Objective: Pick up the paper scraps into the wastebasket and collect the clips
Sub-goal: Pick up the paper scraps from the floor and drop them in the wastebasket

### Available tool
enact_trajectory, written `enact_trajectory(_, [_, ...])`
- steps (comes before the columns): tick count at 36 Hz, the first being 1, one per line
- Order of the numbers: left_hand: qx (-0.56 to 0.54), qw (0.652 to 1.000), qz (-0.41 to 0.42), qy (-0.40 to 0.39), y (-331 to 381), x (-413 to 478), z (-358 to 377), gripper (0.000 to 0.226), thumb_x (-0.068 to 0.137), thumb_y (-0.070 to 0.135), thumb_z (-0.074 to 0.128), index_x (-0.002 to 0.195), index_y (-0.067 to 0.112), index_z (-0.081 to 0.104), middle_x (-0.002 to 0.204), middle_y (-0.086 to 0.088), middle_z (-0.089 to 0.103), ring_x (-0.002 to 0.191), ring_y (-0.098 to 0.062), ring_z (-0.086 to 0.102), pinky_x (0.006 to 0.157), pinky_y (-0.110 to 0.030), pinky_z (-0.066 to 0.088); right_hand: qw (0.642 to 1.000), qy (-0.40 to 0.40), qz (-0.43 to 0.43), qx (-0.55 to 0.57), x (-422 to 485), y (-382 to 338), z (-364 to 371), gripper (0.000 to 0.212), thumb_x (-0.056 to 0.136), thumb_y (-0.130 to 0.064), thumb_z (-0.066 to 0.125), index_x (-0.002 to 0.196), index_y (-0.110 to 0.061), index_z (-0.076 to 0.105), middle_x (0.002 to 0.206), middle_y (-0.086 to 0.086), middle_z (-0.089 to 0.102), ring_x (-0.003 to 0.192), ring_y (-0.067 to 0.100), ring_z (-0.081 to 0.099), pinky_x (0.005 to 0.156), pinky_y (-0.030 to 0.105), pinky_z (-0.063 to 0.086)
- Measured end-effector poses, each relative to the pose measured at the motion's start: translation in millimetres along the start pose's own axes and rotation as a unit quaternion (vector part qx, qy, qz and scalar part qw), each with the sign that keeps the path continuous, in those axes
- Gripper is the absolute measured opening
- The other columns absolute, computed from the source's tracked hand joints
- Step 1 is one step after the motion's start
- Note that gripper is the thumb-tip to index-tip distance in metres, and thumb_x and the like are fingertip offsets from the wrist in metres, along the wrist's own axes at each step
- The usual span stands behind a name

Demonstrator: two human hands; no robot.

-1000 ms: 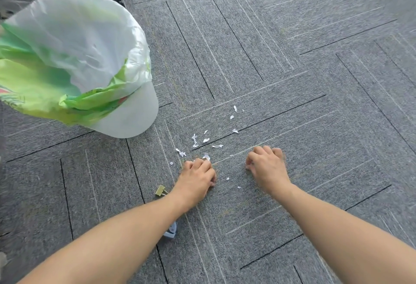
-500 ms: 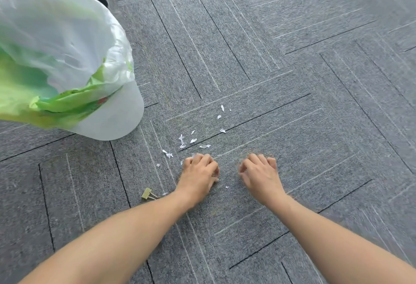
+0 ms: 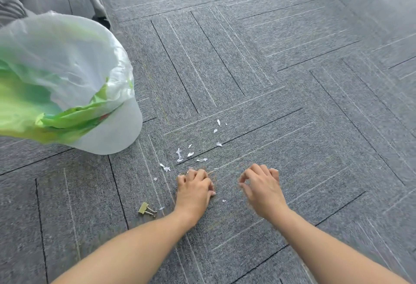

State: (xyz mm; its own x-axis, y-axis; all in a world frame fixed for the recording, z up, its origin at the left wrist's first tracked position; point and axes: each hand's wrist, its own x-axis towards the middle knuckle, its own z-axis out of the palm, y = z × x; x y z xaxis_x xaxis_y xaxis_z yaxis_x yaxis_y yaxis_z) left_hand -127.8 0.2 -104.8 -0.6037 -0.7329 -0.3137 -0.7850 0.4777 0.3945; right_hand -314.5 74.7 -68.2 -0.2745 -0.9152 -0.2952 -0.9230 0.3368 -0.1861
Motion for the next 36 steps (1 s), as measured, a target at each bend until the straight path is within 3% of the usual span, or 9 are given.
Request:
enact_trajectory(5, [0.058, 0.997, 0.039, -0.022, 11.8, 2.7, -12.6, 0.027, 0.093, 0.036, 0.057, 0.114, 0.02, 0.058, 0.117, 0.006, 0.047, 0.111, -0.015, 0.038, 0.103, -0.037, 0.034, 1.0, 0.015, -0.005, 0.015, 3.2, -12.5, -25.2, 0.01, 0.095, -0.04, 0.049, 0.101, -0.036, 0.056, 0.102, -0.018, 0.049, 0.097, 0.006, 0.044, 0.089, 0.029, 0.023])
enact_trajectory(9, [0.037, 0.997, 0.07, 0.019, 9.9, 0.2, -32.0, 0.016, 0.097, 0.021, 0.053, 0.113, 0.022, 0.051, 0.117, 0.008, 0.047, 0.107, -0.012, 0.038, 0.097, -0.031, 0.036, 0.998, 0.041, -0.042, 0.032, 13.5, -25.7, -49.7, 0.007, 0.095, -0.036, 0.05, 0.1, -0.033, 0.054, 0.099, -0.018, 0.05, 0.094, 0.005, 0.048, 0.092, 0.03, 0.035])
enact_trajectory(16, [-0.064, 0.988, 0.024, 0.14, -0.1, -13.9, -130.6, 0.021, 0.102, 0.019, 0.046, 0.088, 0.034, 0.04, 0.074, 0.016, 0.048, 0.068, -0.004, 0.051, 0.066, -0.021, 0.046, 0.982, 0.116, -0.126, 0.072, 45.9, -74.5, -110.2, 0.005, 0.093, -0.032, 0.05, 0.093, -0.03, 0.054, 0.086, -0.018, 0.056, 0.08, 0.005, 0.054, 0.08, 0.027, 0.048])
enact_trajectory(20, [-0.058, 0.956, 0.04, 0.285, -15.2, -40.6, -219.1, 0.009, 0.096, 0.027, 0.054, 0.092, 0.031, 0.047, 0.075, 0.007, 0.059, 0.066, -0.016, 0.057, 0.058, -0.037, 0.049, 0.956, 0.185, -0.187, 0.128, 71.4, -127.1, -163.4, 0.008, 0.088, -0.034, 0.054, 0.09, -0.028, 0.059, 0.089, -0.016, 0.064, 0.086, 0.008, 0.059, 0.095, 0.026, 0.039])
enact_trajectory(22, [-0.016, 0.921, 0.051, 0.386, -32.3, -52.5, -262.9, 0.016, 0.089, 0.023, 0.064, 0.092, 0.029, 0.049, 0.072, 0.004, 0.06, 0.061, -0.021, 0.057, 0.051, -0.035, 0.048, 0.936, 0.221, -0.227, 0.152, 84.8, -160.4, -188.8, 0.005, 0.086, -0.033, 0.062, 0.088, -0.029, 0.06, 0.09, -0.015, 0.066, 0.085, 0.008, 0.059, 0.1, 0.027, 0.036])
enact_trajectory(25, [0.05, 0.888, 0.021, 0.457, -65.9, -61.1, -319.4, 0.012, 0.089, 0.025, 0.064, 0.091, 0.027, 0.052, 0.071, 0.002, 0.061, 0.062, -0.026, 0.057, 0.05, -0.037, 0.047, 0.905, 0.276, -0.276, 0.168, 104.7, -216.9, -216.8, 0.011, 0.082, -0.027, 0.074, 0.083, -0.026, 0.063, 0.086, -0.011, 0.067, 0.082, 0.013, 0.054, 0.083, 0.032, 0.04])
enact_trajectory(27, [0.054, 0.891, -0.015, 0.45, -90.4, -60.1, -345.4, 0.01, 0.089, 0.024, 0.066, 0.089, 0.027, 0.056, 0.077, 0.004, 0.063, 0.071, -0.026, 0.058, 0.056, -0.035, 0.046, 0.907, 0.266, -0.288, 0.157, 116.6, -256.2, -228.8, 0.01, 0.079, -0.03, 0.076, 0.083, -0.028, 0.067, 0.089, -0.008, 0.066, 0.09, 0.019, 0.054, 0.079, 0.032, 0.035])
enact_trajectory(30, [0.044, 0.927, -0.112, 0.356, -122.2, -53.3, -365.7, 0.005, 0.093, 0.03, 0.059, 0.091, 0.029, 0.064, 0.093, 0.007, 0.067, 0.091, -0.023, 0.058, 0.069, -0.034, 0.04, 0.934, 0.202, -0.27, 0.118, 133.2, -303.5, -233.2, 0.006, 0.08, -0.035, 0.074, 0.086, -0.032, 0.073, 0.099, -0.005, 0.064, 0.102, 0.021, 0.053, 0.092, 0.038, 0.033])
enact_trajectory(36, [0.095, 0.952, -0.192, 0.218, -139.8, -59.8, -372.0, 0.053, 0.095, 0.005, 0.039, 0.124, 0.043, 0.061, 0.115, 0.015, 0.069, 0.092, -0.017, 0.045, 0.094, -0.031, 0.029, 0.96, 0.097, -0.263, -0.03, 143.0, -336.5, -218.0, 0.043, 0.091, -0.008, 0.047, 0.114, -0.037, 0.068, 0.111, -0.011, 0.068, 0.113, 0.017, 0.047, 0.091, 0.04, 0.021])
